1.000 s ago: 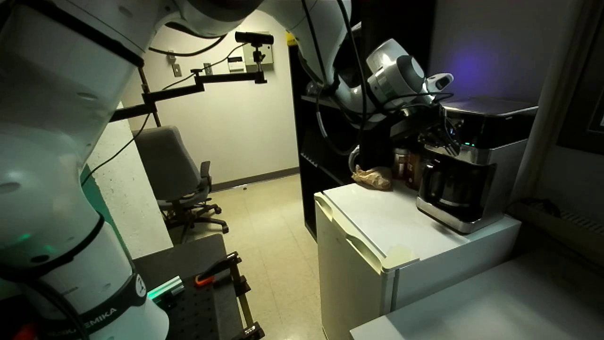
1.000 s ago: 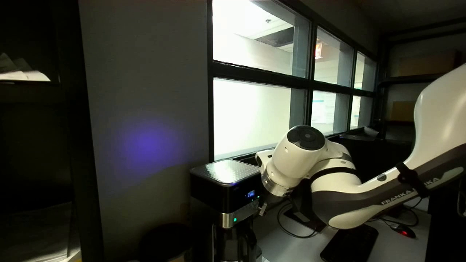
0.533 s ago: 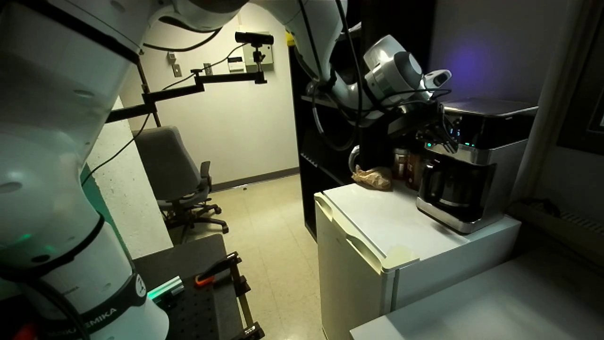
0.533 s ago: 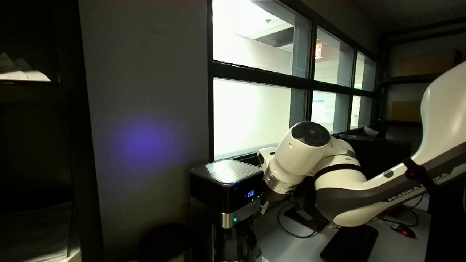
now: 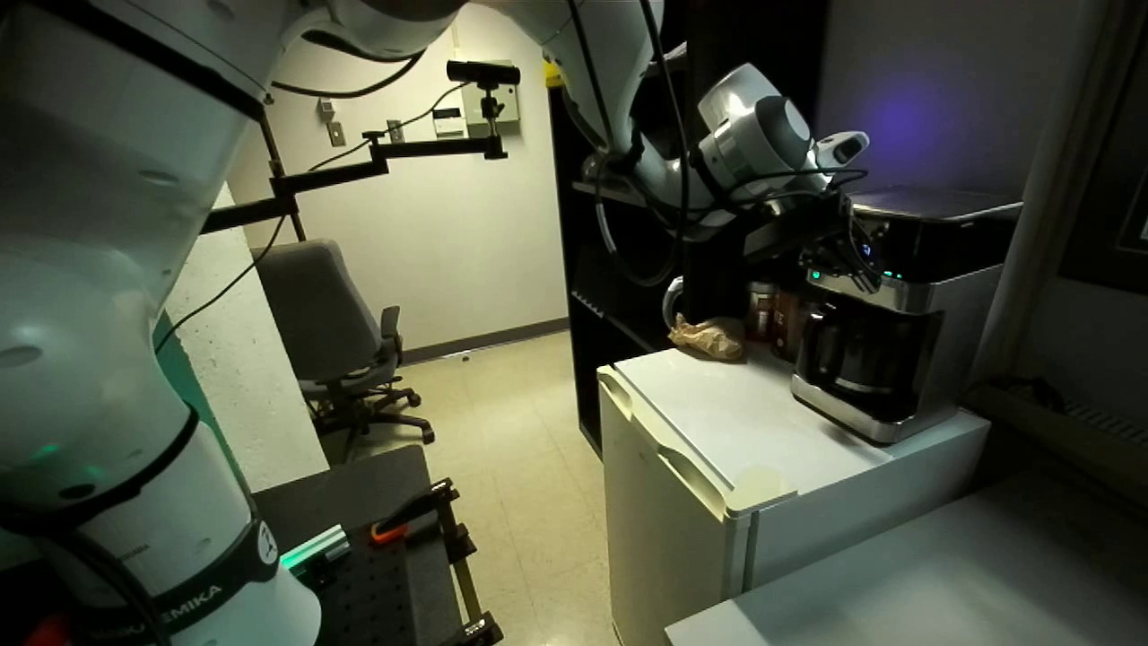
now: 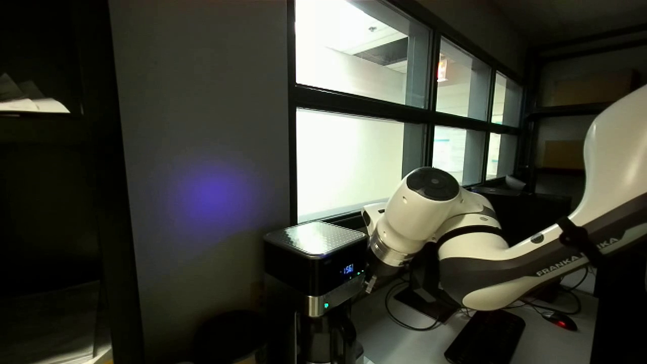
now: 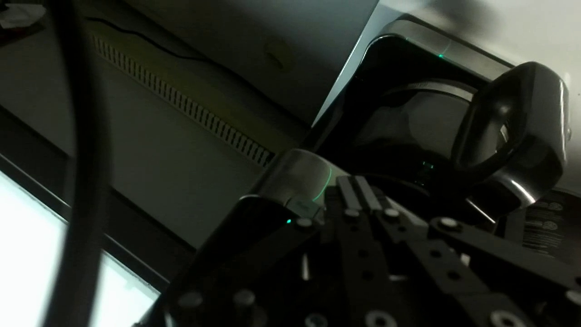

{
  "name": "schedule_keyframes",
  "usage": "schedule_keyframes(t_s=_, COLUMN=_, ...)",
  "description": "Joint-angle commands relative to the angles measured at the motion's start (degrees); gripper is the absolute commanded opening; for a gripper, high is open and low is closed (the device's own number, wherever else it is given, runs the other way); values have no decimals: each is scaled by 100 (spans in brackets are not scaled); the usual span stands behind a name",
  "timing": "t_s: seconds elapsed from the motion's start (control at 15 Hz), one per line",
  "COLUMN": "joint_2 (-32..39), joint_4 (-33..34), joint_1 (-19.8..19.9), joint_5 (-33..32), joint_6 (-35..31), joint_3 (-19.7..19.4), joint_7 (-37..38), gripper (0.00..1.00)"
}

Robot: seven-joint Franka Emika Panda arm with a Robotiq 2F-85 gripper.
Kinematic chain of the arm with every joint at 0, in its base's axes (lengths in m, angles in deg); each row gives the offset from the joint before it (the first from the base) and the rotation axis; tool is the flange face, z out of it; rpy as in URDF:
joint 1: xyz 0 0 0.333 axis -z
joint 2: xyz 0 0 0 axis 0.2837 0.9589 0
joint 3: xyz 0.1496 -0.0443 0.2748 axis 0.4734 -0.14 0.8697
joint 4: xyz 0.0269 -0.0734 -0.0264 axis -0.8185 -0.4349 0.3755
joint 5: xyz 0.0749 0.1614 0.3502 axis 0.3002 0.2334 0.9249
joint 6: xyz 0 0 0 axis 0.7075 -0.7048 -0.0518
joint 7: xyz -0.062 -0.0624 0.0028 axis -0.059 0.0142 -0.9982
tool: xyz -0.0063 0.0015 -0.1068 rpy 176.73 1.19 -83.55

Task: Turn off the coffeemaker.

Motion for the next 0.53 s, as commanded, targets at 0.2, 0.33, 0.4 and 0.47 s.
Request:
schedule_keyframes(t_s=0.2, joint_2=121, joint_4=207, joint_1=-71, joint_5=140, joint_6=-34, joint_3=-119, joint_7=-33, gripper=0)
schedule_keyframes(t_s=0.33, joint_2=161, joint_4=264, joint_1=-60, joint_5=174, joint_6=-16, joint_3=-113, joint_7=-55, gripper=0)
schedule_keyframes(t_s=0.4, joint_2=187, joint_4=295, joint_1=-51, joint_5=197, joint_6=-14, joint_3=-108, joint_7=-68, gripper=0)
schedule_keyframes(t_s=0.47, joint_2=220, joint_4=338, joint_1=-43, joint_5=237, joint_6=7, joint_3=-101, joint_7=-94, gripper=0)
